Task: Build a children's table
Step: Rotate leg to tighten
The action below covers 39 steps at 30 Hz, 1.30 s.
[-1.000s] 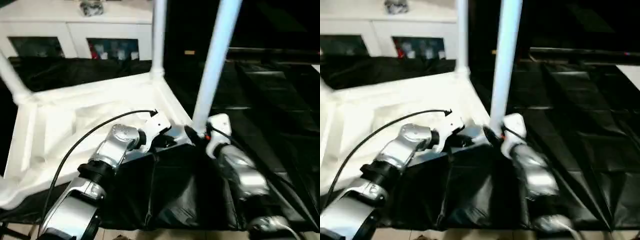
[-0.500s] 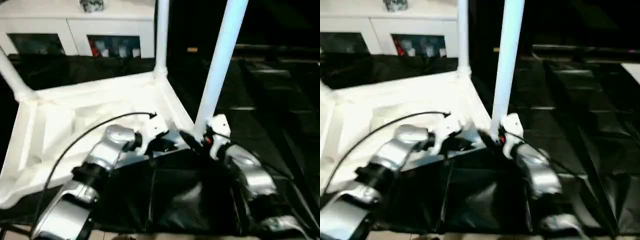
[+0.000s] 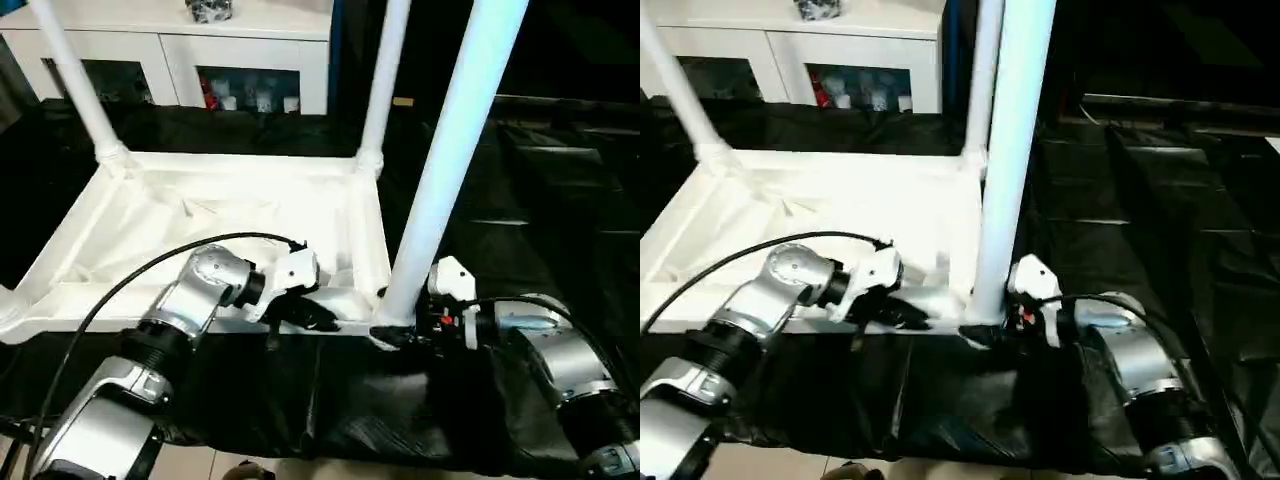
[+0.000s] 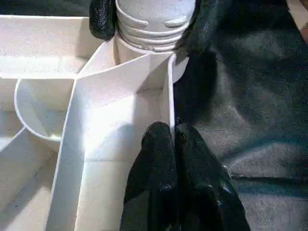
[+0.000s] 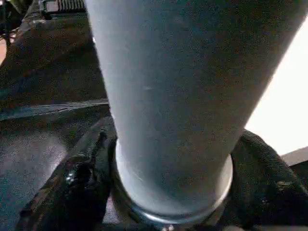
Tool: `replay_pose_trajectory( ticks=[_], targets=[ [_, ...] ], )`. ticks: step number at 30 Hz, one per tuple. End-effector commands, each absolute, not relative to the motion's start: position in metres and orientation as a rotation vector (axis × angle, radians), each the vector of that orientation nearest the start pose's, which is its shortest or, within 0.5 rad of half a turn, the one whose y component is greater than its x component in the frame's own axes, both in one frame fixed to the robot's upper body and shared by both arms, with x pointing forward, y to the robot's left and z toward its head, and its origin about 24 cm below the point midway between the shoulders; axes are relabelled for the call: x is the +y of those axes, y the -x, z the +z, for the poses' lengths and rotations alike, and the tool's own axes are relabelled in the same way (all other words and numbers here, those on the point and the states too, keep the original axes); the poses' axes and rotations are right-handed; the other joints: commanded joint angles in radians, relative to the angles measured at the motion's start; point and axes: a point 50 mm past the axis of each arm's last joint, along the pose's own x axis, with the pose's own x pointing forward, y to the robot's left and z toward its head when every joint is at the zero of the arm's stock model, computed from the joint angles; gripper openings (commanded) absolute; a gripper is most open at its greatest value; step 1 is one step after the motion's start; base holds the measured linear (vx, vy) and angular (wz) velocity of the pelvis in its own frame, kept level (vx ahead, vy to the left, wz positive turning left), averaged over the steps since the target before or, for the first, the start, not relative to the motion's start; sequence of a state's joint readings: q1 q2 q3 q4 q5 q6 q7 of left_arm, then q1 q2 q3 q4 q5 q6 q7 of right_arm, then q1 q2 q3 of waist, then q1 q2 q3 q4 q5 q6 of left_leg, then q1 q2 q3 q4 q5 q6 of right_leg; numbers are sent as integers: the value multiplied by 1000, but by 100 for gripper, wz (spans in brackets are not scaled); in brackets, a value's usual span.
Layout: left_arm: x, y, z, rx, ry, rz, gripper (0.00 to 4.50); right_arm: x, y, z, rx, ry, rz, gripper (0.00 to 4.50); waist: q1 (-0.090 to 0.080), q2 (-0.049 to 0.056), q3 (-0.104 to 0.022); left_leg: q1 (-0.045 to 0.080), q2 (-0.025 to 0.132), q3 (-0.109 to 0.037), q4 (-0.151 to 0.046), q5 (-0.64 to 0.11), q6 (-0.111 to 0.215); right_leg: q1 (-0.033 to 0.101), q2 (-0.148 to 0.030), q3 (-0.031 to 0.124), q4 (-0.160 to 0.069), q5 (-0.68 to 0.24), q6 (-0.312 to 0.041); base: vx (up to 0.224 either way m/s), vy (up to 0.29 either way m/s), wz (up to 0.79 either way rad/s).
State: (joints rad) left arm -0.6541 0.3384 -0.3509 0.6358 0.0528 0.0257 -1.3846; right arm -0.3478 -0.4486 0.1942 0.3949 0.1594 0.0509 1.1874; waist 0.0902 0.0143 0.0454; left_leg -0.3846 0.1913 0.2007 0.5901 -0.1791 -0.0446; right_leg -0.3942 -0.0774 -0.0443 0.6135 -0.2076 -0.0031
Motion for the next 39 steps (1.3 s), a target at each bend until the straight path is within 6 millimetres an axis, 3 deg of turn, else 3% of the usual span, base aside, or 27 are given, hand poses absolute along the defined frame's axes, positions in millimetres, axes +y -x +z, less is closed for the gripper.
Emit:
replay_pose_trajectory(
  ticks=[1,5,6,10,11,14,17,18,19,22,24,27,29,33,39],
  targets=[
    [111,-315,63,454,-520,-1616,0,-167,-275,31,395,253,1292,299,-1,-10,-61,23,48,-19,-63,-158,73,42,-68,37,-64,-57,-261,0,0,0],
    [110,-315,64,451,-520,-1619,0,-163,-274,31,390,235,1294,281,-1,-11,-62,22,46,-18,-62,-154,80,43,-67,36,-63,-49,-266,0,0,0],
    [108,-315,64,447,-512,-1618,0,-161,-273,30,382,210,1285,277,0,-3,-61,23,48,-19,-63,-163,77,42,-68,36,-65,-66,-267,0,0,0],
    [99,-317,61,434,-492,-1570,0,-157,-271,28,360,124,1229,274,2,-7,-60,24,49,-19,-65,-176,69,41,-68,37,-67,-74,-265,0,0,0],
    [90,-320,58,434,-488,-1503,0,-153,-274,24,344,90,1137,274,-1,-8,-59,25,49,-19,-67,-190,62,38,-68,37,-69,-94,-263,0,0,0],
    [73,-320,53,430,-445,-1453,0,-146,-283,16,335,69,956,273,-9,-7,-48,33,46,-22,-75,-272,19,31,-73,38,-87,-247,-243,0,0,0],
    [51,-317,47,439,-393,-1412,0,-132,-291,8,327,11,773,273,-26,-8,-40,39,44,-36,-89,-382,-31,30,-75,36,-108,-457,-167,0,0,0],
    [46,-317,46,441,-386,-1397,0,-128,-293,6,330,-9,744,273,-29,-8,-41,39,44,-37,-89,-390,-34,29,-76,36,-109,-463,-162,0,0,0],
    [46,-317,46,441,-386,-1397,0,-128,-293,6,330,-9,744,273,-36,-8,-42,39,43,-39,-90,-392,-34,29,-76,37,-111,-455,-157,0,0,0],
    [28,-319,44,438,-353,-1318,0,-101,-302,3,329,-40,612,273,-46,-3,-41,41,39,-36,-89,-407,-35,20,-72,39,-114,-438,-163,0,0,0],
    [25,-320,44,436,-355,-1303,0,-91,-306,6,298,-15,583,273,-53,-7,-41,39,38,-41,-91,-423,-40,23,-74,35,-116,-466,-150,0,0,0],
    [27,-320,44,438,-368,-1288,0,-84,-310,10,268,-22,563,273,-60,-11,-42,40,38,-42,-91,-436,-32,17,-75,36,-121,-483,-140,0,0,0],
    [31,-320,43,441,-372,-1287,0,-85,-310,13,261,-80,586,328,-59,-12,-42,37,40,-41,-93,-424,-21,22,-74,37,-121,-462,-141,0,0,0],
    [44,-320,43,440,-379,-1299,0,-94,-308,18,228,-27,688,379,-58,-10,-47,30,44,-38,-97,-373,-5,31,-70,37,-108,-325,-174,0,0,0],
    [55,-318,47,413,-397,-1357,0,-112,-296,22,208,56,868,388,-48,-16,-56,27,42,-25,-81,-252,52,42,-70,41,-93,-158,-220,9,-4,0]
  ],
)
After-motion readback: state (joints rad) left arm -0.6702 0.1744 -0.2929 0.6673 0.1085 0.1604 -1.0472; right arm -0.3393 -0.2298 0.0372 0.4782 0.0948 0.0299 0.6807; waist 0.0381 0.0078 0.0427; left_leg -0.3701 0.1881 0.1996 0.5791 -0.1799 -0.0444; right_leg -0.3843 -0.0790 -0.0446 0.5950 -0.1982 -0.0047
